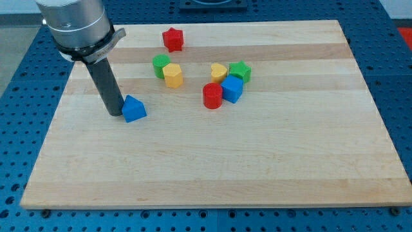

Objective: Push the blue triangle parallel to the left of the red circle

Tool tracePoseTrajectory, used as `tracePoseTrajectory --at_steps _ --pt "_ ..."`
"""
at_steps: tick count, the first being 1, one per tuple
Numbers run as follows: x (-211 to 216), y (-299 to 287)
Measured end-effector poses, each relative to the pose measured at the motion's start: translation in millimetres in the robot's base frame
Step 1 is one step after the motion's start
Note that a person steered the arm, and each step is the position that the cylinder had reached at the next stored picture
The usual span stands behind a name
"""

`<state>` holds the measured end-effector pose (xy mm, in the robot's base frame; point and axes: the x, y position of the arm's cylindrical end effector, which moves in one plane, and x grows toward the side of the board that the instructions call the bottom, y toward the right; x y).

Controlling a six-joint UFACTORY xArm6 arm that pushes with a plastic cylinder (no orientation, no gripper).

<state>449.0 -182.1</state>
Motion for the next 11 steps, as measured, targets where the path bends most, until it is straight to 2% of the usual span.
tracePoseTrajectory --at_steps 1,3,9,11 --pt "3 -11" --pt "47 -23" --pt "0 23" --pt "33 24"
